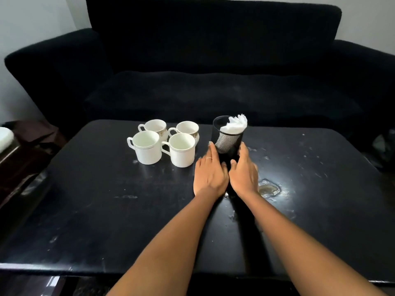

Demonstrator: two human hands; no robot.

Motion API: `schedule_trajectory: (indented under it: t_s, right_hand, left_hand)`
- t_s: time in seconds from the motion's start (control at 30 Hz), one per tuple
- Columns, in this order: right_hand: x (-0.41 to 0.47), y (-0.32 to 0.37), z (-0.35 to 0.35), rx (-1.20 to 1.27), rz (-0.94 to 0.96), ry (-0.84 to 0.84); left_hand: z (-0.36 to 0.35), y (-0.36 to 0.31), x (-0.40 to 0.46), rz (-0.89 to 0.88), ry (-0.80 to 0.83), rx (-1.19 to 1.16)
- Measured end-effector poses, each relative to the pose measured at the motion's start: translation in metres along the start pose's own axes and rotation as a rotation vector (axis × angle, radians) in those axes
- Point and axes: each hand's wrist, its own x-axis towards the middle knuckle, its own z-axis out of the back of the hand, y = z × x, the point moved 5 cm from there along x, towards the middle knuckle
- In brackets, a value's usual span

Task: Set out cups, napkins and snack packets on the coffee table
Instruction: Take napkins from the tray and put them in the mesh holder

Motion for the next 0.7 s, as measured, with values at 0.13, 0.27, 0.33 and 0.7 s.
schedule_trajectory:
  t_s: [0.13, 0.27, 0.33, 0.7]
  right_hand:
    - [0.009, 0.001, -0.005, -0.124, 0.029, 0.012]
    - [0.016, -0.001, -0.011, -0.188, 0.023, 0.072]
    - [0.018, -0.002, -0.014, -0.223, 0.027, 0.094]
    - [0.014, 0.002, -0.011, -0.197, 0.045, 0.056]
  left_hand:
    - [-0.006, 0.003, 0.006, 0.012, 0.009, 0.061]
    - [-0.007, 0.006, 0.009, 0.043, 0.001, 0.071]
    - [-0.008, 0.007, 0.01, 0.053, 0.013, 0.077]
    - [-0.004, 0.005, 0.009, 0.06, 0.021, 0.04]
